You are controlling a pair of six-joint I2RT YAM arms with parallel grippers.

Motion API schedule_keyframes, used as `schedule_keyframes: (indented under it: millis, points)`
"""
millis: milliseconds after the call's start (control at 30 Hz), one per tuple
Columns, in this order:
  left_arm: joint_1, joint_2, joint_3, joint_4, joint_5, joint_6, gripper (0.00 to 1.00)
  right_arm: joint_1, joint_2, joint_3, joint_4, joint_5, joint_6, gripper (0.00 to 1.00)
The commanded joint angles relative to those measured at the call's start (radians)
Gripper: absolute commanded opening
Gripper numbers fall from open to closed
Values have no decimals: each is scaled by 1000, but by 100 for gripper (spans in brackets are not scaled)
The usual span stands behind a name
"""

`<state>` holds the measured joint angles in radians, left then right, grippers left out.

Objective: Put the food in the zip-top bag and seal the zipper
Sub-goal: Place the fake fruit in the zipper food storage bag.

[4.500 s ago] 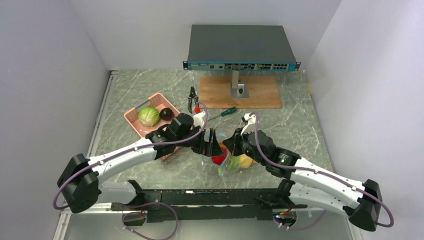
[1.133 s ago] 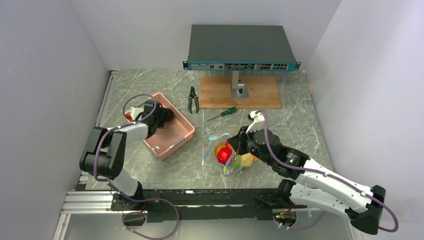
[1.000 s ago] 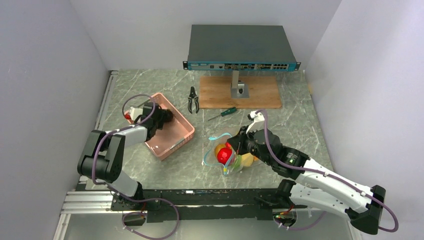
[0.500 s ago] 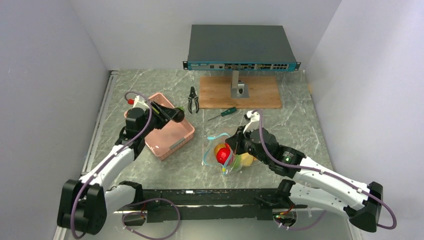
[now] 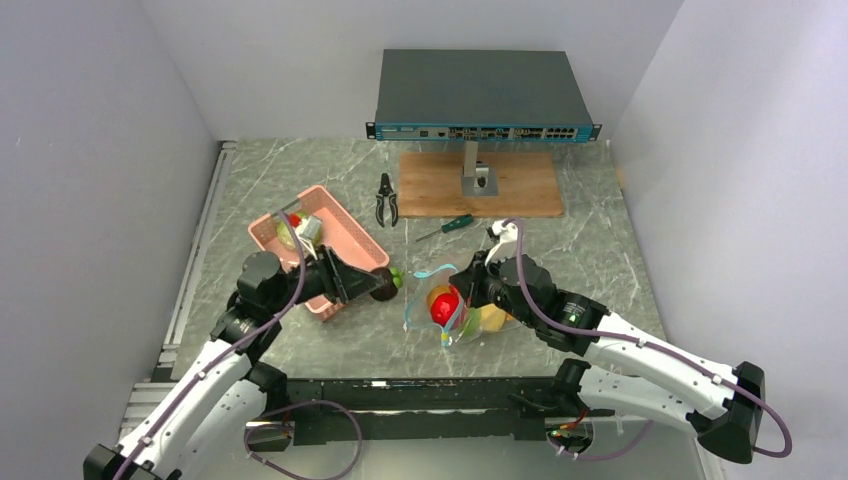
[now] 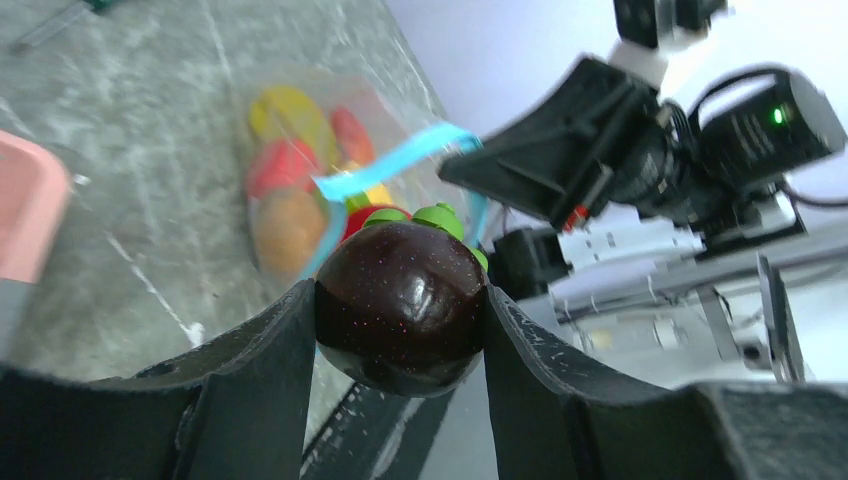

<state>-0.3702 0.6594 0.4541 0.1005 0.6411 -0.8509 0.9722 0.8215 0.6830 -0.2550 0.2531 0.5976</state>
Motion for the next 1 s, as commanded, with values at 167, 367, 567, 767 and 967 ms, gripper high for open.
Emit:
schedule_keyframes:
  millis: [167,367,567,767,967]
  points:
    - [-257,14,-44,3,-125,-23,40,3,-3,37,95,5,4,0]
    - [-346,186,-8,122,-170,-50,39,3,12,33,139,-44,15,0]
    - [-372,398,146,76,-157,-5,37,2,12,15,178,-124,-1,0]
    - [-414,537,250,117,-134,-11,34,3,14,7,192,-154,12,0]
    - [-446,558,266,95,-261,-4,32,3,2,12,186,-152,26,0]
